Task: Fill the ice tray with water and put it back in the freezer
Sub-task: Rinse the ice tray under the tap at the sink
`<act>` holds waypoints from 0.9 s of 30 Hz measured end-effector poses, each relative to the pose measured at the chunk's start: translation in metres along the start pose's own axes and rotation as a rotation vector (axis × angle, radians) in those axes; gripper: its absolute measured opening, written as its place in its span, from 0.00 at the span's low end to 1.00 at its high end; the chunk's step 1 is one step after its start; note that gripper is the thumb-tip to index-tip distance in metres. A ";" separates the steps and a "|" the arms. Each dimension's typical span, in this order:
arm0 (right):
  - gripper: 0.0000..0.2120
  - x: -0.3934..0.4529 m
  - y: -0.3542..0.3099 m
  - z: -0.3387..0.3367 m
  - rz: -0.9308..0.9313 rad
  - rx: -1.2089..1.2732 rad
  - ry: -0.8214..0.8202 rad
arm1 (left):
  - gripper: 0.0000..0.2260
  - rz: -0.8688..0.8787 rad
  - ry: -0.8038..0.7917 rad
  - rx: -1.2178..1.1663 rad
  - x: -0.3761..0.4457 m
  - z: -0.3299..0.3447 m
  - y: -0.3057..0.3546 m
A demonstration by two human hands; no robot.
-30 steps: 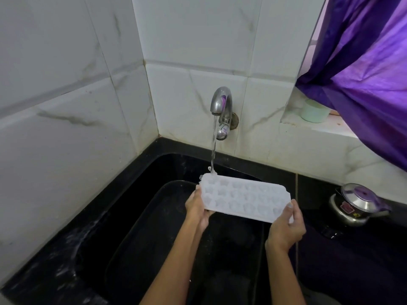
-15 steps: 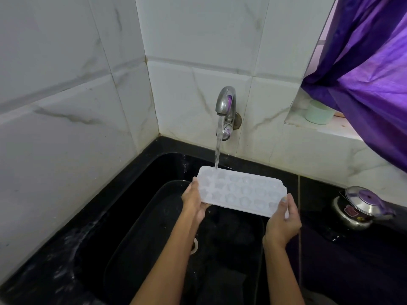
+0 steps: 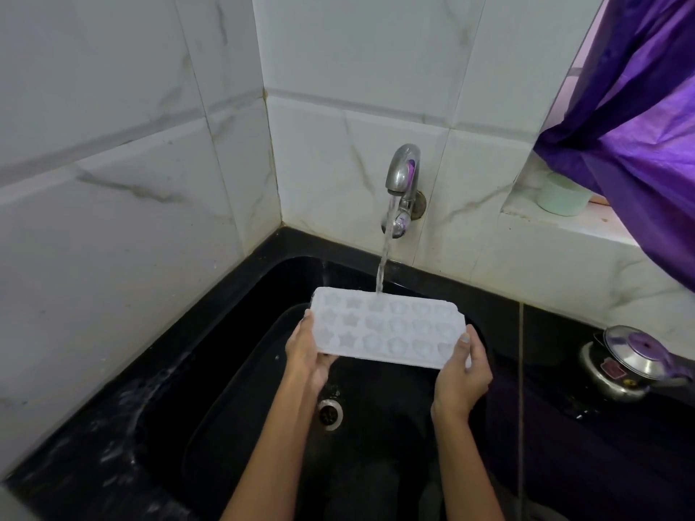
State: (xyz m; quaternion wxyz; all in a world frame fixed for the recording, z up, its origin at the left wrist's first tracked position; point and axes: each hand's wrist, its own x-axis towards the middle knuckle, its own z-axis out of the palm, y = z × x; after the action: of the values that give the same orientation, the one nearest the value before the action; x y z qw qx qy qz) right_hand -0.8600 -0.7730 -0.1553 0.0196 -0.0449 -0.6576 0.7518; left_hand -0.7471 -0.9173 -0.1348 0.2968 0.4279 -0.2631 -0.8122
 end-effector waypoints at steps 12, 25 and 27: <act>0.15 -0.032 0.005 0.015 0.004 0.002 -0.154 | 0.12 0.087 0.114 -0.083 -0.010 -0.048 0.010; 0.15 -0.050 -0.001 0.055 0.004 0.010 -0.311 | 0.18 0.153 0.093 -0.051 -0.018 -0.078 0.040; 0.15 -0.051 -0.001 0.061 0.011 0.002 -0.325 | 0.18 0.147 0.076 -0.039 -0.018 -0.082 0.044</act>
State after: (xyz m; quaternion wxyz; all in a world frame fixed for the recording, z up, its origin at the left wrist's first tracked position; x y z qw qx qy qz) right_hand -0.8149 -0.8380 -0.1446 -0.0912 0.0737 -0.6512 0.7498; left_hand -0.6575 -0.9488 -0.1360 0.3737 0.4319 -0.2663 -0.7764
